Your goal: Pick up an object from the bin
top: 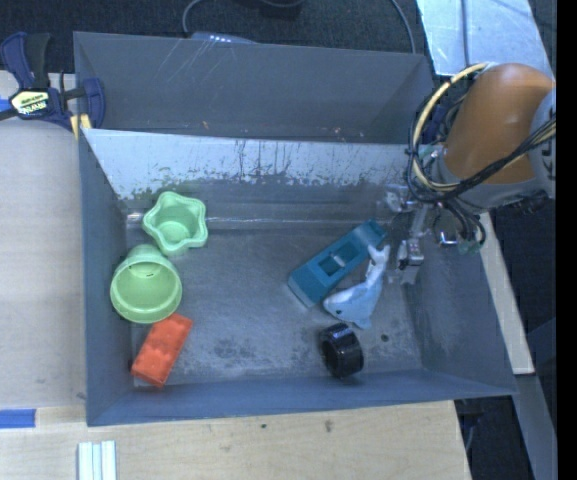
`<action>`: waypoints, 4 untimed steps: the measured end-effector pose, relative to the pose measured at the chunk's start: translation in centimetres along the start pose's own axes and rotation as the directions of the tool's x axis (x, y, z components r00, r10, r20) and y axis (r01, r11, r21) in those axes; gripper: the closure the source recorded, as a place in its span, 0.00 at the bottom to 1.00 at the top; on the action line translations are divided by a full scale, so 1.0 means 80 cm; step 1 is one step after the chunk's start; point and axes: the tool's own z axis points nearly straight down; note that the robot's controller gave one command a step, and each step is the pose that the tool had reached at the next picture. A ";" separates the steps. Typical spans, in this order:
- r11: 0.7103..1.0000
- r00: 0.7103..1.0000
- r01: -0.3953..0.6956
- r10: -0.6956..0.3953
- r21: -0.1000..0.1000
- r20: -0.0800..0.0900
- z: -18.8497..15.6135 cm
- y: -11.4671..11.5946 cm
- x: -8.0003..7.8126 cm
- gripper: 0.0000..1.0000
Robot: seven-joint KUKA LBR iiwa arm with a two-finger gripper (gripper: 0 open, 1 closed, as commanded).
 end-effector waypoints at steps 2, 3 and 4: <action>0.960 0.960 0.279 -0.279 0.007 0.010 0.068 0.043 0.004 0.00; 0.949 0.949 0.314 -0.314 0.020 0.028 0.073 0.066 0.005 0.00; 0.906 0.905 0.423 -0.424 0.023 0.026 0.075 0.074 -0.003 0.00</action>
Offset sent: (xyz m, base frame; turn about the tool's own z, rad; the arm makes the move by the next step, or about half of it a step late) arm -0.0034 0.0462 -0.0639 -0.3025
